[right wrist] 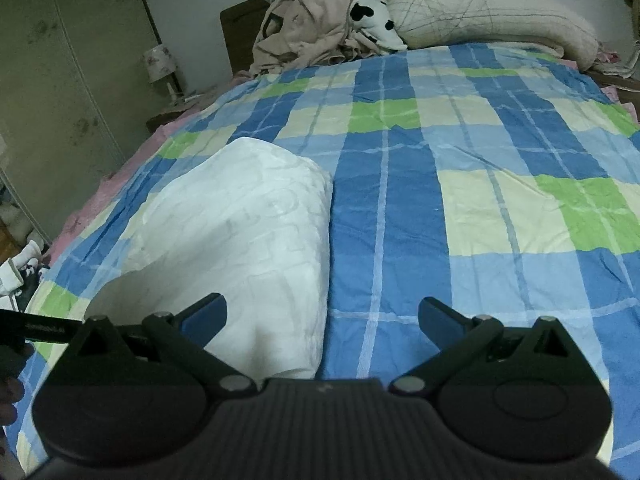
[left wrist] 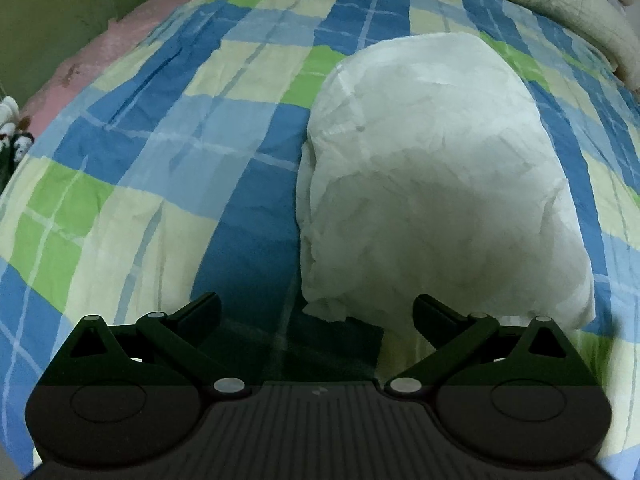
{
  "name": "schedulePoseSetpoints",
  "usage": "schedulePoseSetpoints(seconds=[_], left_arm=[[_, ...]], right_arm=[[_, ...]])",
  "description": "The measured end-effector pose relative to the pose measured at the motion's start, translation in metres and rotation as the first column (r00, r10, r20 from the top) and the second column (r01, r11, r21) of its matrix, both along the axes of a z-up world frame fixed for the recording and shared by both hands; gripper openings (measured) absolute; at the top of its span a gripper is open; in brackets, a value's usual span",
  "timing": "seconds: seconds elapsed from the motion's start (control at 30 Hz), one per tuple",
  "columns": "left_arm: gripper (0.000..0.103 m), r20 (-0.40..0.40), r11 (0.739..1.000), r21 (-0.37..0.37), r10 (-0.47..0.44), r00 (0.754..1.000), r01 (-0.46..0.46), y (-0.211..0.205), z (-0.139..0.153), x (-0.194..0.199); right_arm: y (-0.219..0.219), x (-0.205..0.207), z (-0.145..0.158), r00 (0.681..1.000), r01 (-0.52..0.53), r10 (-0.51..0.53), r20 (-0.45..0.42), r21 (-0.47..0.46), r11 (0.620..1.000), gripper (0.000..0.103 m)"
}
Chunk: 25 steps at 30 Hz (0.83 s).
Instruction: Fold clothes
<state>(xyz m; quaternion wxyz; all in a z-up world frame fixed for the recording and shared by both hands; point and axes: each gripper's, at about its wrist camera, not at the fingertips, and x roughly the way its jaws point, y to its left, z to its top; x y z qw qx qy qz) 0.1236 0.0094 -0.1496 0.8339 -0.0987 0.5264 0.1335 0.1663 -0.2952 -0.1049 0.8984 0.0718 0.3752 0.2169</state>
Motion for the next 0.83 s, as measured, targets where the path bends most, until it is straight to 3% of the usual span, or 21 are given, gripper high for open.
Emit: schedulePoseSetpoints(seconds=[0.83], left_arm=[[0.103,-0.006,0.999,-0.001,-0.037,0.999,0.037,-0.009,-0.008,-0.002]], right_arm=[[-0.011,-0.002,-0.005,0.999,0.029,-0.029,-0.016,0.006,1.000,0.103]])
